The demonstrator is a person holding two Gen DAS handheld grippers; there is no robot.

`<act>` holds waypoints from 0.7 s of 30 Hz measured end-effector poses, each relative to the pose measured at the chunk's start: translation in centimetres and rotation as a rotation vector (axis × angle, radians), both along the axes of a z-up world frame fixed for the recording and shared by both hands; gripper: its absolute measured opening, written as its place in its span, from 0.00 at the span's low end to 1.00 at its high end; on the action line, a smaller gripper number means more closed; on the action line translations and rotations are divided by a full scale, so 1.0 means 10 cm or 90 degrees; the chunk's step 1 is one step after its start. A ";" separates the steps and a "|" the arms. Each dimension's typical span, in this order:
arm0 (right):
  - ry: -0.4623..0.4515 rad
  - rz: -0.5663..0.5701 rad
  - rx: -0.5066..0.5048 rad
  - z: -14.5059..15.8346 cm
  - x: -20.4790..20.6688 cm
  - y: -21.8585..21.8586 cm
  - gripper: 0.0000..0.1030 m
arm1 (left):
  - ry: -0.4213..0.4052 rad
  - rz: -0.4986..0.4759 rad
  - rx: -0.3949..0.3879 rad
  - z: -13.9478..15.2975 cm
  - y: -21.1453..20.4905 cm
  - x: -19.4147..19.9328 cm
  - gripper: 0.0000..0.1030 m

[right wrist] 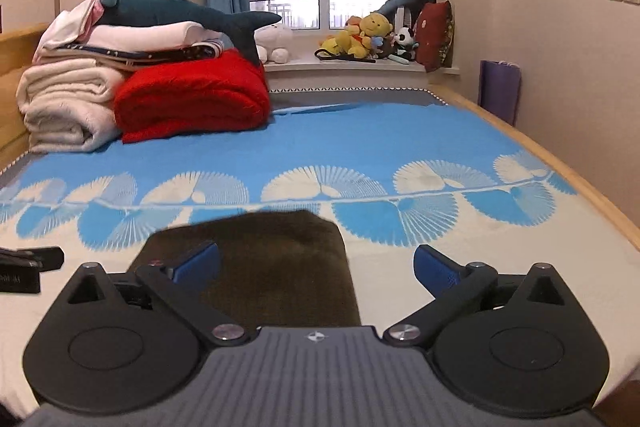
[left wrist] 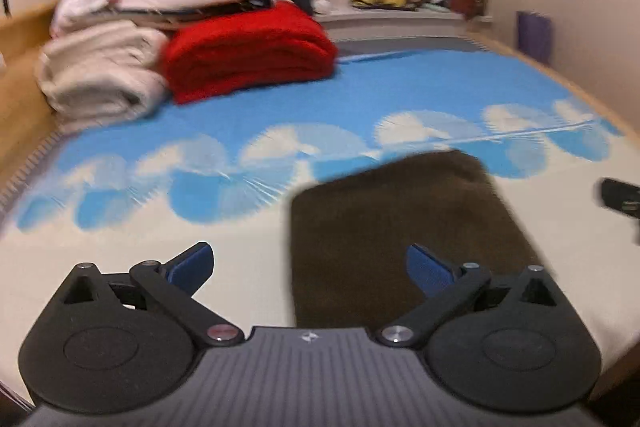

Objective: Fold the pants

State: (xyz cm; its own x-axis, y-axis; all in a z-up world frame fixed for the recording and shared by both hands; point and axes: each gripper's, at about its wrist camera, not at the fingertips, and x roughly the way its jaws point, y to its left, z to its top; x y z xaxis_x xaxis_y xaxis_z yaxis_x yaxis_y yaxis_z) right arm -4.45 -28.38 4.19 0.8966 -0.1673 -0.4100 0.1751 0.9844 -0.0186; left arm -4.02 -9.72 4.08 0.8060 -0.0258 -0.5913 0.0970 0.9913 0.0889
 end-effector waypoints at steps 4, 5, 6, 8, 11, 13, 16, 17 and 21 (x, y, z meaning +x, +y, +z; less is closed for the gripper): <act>0.015 -0.016 0.023 -0.06 -0.17 0.04 0.99 | 0.036 -0.025 0.008 -0.32 -0.13 -0.19 1.00; 0.020 -0.022 0.025 -0.08 -0.17 0.04 0.99 | 0.058 -0.025 0.007 -0.37 -0.14 -0.15 1.00; 0.028 -0.032 0.022 -0.12 -0.15 0.05 0.99 | 0.058 -0.019 0.000 -0.39 -0.13 -0.12 1.00; 0.045 -0.041 0.016 -0.17 -0.10 0.06 0.99 | 0.050 0.003 0.010 -0.44 -0.11 -0.04 1.00; 0.079 -0.039 0.023 -0.27 0.03 0.06 0.99 | 0.078 0.022 0.012 -0.54 -0.08 0.11 1.00; 0.098 -0.042 0.030 -0.32 0.11 0.05 0.99 | 0.101 0.036 -0.008 -0.58 -0.02 0.18 1.00; 0.106 -0.040 0.037 -0.35 0.15 0.05 0.99 | 0.110 0.051 -0.032 -0.58 0.06 0.23 1.00; 0.109 -0.039 0.037 -0.36 0.16 0.06 0.99 | 0.107 0.053 -0.031 -0.57 0.07 0.24 1.00; 0.113 -0.020 0.038 -0.37 0.19 0.10 0.99 | 0.107 0.051 -0.042 -0.57 0.07 0.24 1.00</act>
